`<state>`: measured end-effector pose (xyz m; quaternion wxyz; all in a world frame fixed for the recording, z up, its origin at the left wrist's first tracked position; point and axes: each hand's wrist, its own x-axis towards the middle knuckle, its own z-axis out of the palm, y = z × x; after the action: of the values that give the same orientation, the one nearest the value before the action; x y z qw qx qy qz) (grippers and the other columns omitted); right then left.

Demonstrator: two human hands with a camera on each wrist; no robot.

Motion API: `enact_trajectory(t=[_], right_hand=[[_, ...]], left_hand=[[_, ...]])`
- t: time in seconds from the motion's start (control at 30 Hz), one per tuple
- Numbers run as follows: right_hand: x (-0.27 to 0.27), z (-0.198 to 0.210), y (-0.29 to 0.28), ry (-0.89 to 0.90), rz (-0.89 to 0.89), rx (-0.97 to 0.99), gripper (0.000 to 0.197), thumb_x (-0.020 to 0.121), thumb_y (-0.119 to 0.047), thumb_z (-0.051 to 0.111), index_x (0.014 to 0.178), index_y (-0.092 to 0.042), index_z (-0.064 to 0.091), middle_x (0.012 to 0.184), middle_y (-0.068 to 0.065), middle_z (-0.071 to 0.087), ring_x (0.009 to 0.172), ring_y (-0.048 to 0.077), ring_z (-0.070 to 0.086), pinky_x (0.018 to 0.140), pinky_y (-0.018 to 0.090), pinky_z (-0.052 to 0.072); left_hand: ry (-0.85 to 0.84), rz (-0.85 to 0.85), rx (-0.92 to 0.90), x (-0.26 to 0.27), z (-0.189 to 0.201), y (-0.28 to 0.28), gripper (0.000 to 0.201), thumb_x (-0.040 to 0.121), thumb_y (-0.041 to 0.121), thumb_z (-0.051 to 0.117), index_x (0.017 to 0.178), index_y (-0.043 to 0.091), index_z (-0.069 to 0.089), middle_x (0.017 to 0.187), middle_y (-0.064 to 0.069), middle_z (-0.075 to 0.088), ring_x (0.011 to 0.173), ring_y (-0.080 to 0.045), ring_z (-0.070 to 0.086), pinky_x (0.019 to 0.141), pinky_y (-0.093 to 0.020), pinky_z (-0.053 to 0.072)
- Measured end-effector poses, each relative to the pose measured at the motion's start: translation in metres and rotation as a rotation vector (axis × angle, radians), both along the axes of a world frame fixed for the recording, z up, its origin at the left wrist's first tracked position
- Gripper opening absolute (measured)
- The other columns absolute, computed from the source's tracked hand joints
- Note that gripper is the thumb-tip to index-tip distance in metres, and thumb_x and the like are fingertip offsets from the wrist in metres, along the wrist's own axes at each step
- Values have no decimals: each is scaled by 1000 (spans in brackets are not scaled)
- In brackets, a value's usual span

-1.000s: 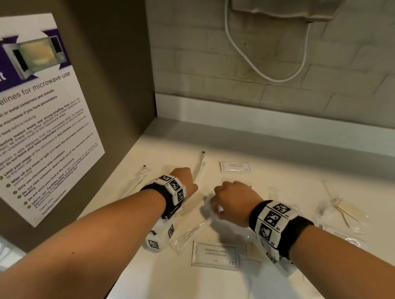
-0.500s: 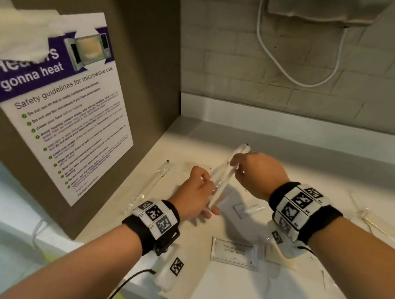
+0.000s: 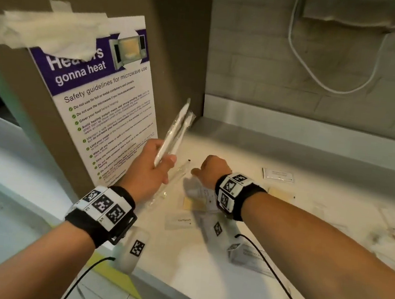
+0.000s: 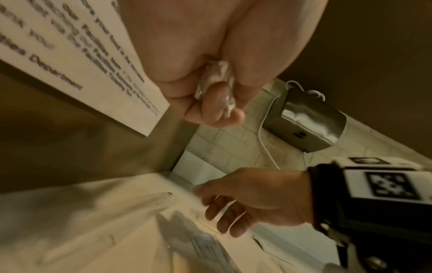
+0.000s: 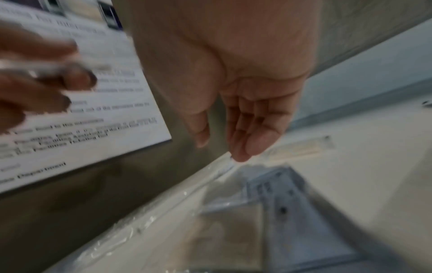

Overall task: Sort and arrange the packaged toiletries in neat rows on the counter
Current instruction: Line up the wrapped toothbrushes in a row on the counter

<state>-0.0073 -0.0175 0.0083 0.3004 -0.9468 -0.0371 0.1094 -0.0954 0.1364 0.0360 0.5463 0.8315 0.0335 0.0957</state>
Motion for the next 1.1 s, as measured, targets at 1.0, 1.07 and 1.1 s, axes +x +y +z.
enact_trajectory(t=[1.0, 1.07, 1.1], right_hand=[[-64, 50, -160, -57, -312, 659, 24, 88, -6, 67, 92, -11, 44, 70, 8, 61, 58, 21, 62, 72, 44, 59], [-76, 55, -188, -89, -330, 665, 25, 87, -5, 67, 87, -13, 44, 72, 9, 59, 60, 22, 62, 73, 46, 59], [-81, 57, -203, -92, -344, 678, 24, 86, -5, 68, 88, -12, 45, 74, 10, 60, 62, 23, 63, 74, 47, 60]], left_hand=[[198, -419, -305, 13, -17, -166, 17, 104, 27, 43, 117, 32, 52, 111, -6, 68, 97, -23, 71, 74, -43, 61], [209, -489, -322, 7, -14, -197, 16, 103, 26, 45, 118, 31, 50, 113, -6, 67, 94, -22, 73, 69, -40, 61], [214, -515, -327, 3, -13, -211, 17, 102, 27, 47, 119, 31, 49, 115, -7, 66, 92, -23, 74, 69, -42, 61]])
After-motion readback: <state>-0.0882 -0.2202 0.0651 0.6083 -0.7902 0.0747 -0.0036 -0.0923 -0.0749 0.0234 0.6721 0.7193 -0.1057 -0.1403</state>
